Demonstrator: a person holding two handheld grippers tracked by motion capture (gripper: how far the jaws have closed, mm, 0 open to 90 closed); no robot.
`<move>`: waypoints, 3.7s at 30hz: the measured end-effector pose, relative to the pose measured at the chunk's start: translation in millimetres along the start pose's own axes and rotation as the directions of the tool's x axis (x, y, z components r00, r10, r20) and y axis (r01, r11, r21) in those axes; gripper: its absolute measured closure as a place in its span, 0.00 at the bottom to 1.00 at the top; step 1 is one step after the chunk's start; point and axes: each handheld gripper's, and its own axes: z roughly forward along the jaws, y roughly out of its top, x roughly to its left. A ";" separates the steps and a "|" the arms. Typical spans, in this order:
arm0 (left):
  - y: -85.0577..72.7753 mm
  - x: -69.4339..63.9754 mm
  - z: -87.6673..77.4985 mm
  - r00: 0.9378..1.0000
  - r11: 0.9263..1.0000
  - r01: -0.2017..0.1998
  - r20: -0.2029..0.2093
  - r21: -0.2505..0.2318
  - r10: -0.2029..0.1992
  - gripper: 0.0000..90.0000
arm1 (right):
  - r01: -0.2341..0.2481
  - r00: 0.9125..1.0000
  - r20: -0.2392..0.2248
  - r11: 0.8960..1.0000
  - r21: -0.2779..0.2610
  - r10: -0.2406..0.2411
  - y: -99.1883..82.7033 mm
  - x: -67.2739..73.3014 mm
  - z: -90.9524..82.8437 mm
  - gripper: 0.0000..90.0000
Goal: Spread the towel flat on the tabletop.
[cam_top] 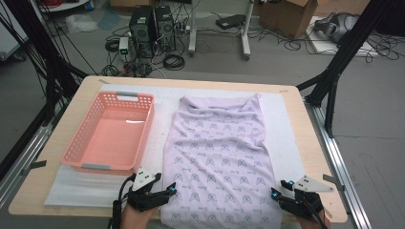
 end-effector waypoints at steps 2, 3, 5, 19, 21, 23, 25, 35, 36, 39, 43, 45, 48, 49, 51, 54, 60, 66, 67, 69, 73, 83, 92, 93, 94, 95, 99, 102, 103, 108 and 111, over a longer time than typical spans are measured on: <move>-1.3 1.1 -1.1 1.000 1.000 -0.011 0.002 -0.004 0.011 0.41 | -0.010 1.000 -0.001 1.000 -0.001 0.010 0.2 -1.8 0.6 0.55; -2.0 2.1 -2.0 1.000 1.000 -0.019 0.001 -0.007 0.019 0.44 | -0.016 1.000 -0.002 1.000 0.000 0.016 0.4 -2.2 0.6 0.56; -3.5 3.7 -3.8 1.000 1.000 -0.024 -0.013 -0.012 0.024 0.53 | -0.018 1.000 -0.001 1.000 0.002 0.018 0.7 -0.9 0.6 0.59; -8.1 0.3 -6.3 0.998 0.998 -0.060 -0.019 -0.018 0.060 0.94 | -0.010 0.999 -0.033 1.000 0.014 0.011 1.9 7.1 -0.2 0.88; -7.2 -0.6 -5.9 0.998 0.998 -0.061 -0.020 -0.013 0.060 0.96 | -0.005 0.999 -0.041 1.000 0.019 0.006 2.5 8.9 0.0 0.93; -7.2 0.1 -6.3 0.998 0.999 -0.053 -0.018 -0.010 0.053 0.96 | 0.018 0.999 -0.035 1.000 0.026 -0.017 3.5 10.5 0.0 0.95; -6.4 0.0 -6.3 0.999 0.999 -0.047 -0.018 -0.006 0.047 0.96 | 0.025 0.999 -0.040 0.999 0.031 -0.024 4.5 9.7 0.1 0.96; -7.1 6.5 -20.5 1.000 1.000 0.003 0.027 0.026 -0.004 0.97 | 0.035 0.998 -0.056 0.998 0.043 -0.033 -2.1 12.1 -12.0 0.97; -7.4 6.0 -23.4 1.000 1.000 0.001 0.032 0.027 -0.002 0.97 | 0.042 0.997 -0.063 0.998 0.046 -0.039 -3.7 12.6 -15.5 0.97; -8.6 2.9 -32.2 0.999 1.000 -0.004 0.049 0.025 0.003 0.97 | 0.039 0.996 -0.083 0.999 0.037 -0.036 -7.4 14.7 -23.1 0.97; -14.7 -2.4 -41.2 0.998 0.999 -0.007 0.065 0.042 0.005 0.97 | 0.046 0.995 -0.093 0.998 0.044 -0.041 -12.6 20.2 -32.0 0.97; -17.3 -5.3 -43.9 0.997 0.998 -0.019 0.071 0.052 0.016 0.97 | 0.046 0.994 -0.099 0.998 0.050 -0.040 -15.7 22.9 -36.2 0.97; -17.2 -8.1 -45.7 0.997 0.999 -0.025 0.069 0.022 0.024 0.91 | 0.037 0.995 -0.097 0.998 0.049 -0.032 -18.0 23.6 -39.4 0.94; -16.6 -8.2 -45.9 0.998 1.000 -0.020 0.057 -0.004 0.020 0.81 | 0.028 0.995 -0.095 0.999 0.045 -0.023 -17.5 23.6 -39.6 0.90; -16.0 -7.9 -46.0 0.999 0.999 0.003 0.051 -0.052 0.000 0.64 | 0.001 0.997 -0.076 1.000 0.025 0.001 -16.1 21.7 -39.0 0.78; -14.4 -8.3 -42.6 0.999 0.997 -0.002 0.044 -0.072 0.005 0.56 | -0.033 0.998 -0.051 0.999 -0.010 0.032 -12.7 17.4 -37.0 0.73; -12.1 -11.8 -17.7 0.999 1.000 -0.027 0.022 -0.005 0.027 0.53 | -0.042 0.999 -0.015 0.999 0.028 0.043 -4.7 13.3 -12.4 0.71; -13.1 -16.0 -17.0 0.995 0.995 -0.103 0.007 0.018 0.103 0.96 | 0.004 0.999 -0.039 0.999 0.043 -0.002 -2.6 15.0 -11.1 0.98; -12.0 -17.3 -17.9 0.994 0.994 -0.105 0.005 0.030 0.105 0.97 | 0.007 0.999 -0.038 0.999 0.045 -0.005 -2.8 15.0 -12.0 0.98; -12.1 -18.5 -21.5 0.996 0.995 -0.085 0.016 0.046 0.085 0.97 | 0.000 0.999 -0.037 0.999 0.049 0.002 -5.0 13.5 -15.9 0.98; -16.4 -21.1 -36.5 0.994 0.994 -0.084 0.068 0.063 0.080 0.97 | -0.007 0.998 -0.069 0.999 0.046 0.010 -15.0 9.7 -29.8 0.98; -15.5 -19.1 -40.1 0.997 0.998 -0.042 0.067 -0.045 0.045 0.53 | -0.062 0.994 -0.082 0.997 0.039 0.065 -17.4 11.6 -37.0 0.72; -11.2 -17.0 -9.5 0.992 0.992 -0.123 0.014 0.002 0.123 0.77 | -0.052 0.998 -0.026 0.998 0.041 0.053 -3.9 7.1 -11.7 0.97; -11.5 -17.6 -10.4 0.993 0.993 -0.115 0.035 0.009 0.115 0.86 | -0.040 0.998 -0.037 0.998 0.045 0.042 -4.2 8.1 -12.6 0.97; -10.9 -18.9 -10.6 0.995 0.995 -0.099 0.028 0.014 0.099 0.96 | -0.023 0.999 -0.032 0.999 0.048 0.024 -4.2 9.1 -13.6 0.98; -9.5 -19.8 -11.5 0.995 0.995 -0.096 0.023 0.028 0.095 0.97 | -0.017 0.999 -0.037 0.998 0.053 0.019 -4.3 8.8 -14.7 0.98; -11.0 -19.4 -20.7 0.996 0.997 -0.063 0.059 0.039 0.060 0.97 | -0.026 0.998 -0.063 0.999 0.043 0.028 -9.5 4.3 -25.9 0.99; -12.0 -17.6 -31.6 0.993 0.998 -0.044 0.108 0.042 0.039 0.97 | -0.046 0.995 -0.084 0.998 0.035 0.049 -13.6 -0.9 -38.3 0.99; -13.0 -18.3 -33.7 0.991 0.998 -0.047 0.125 0.049 0.041 0.96 | -0.052 0.993 -0.105 0.998 0.043 0.057 -14.8 -2.5 -40.6 0.99; -11.5 -17.8 -34.4 0.992 1.000 -0.025 0.124 0.011 0.023 0.59 | -0.049 0.987 -0.144 0.991 0.121 0.066 -19.3 1.0 -43.8 0.79; -11.2 -15.9 -31.9 0.995 1.000 -0.010 0.101 -0.015 0.011 0.52 | -0.081 0.990 -0.106 0.993 0.082 0.089 -17.5 -0.8 -41.6 0.71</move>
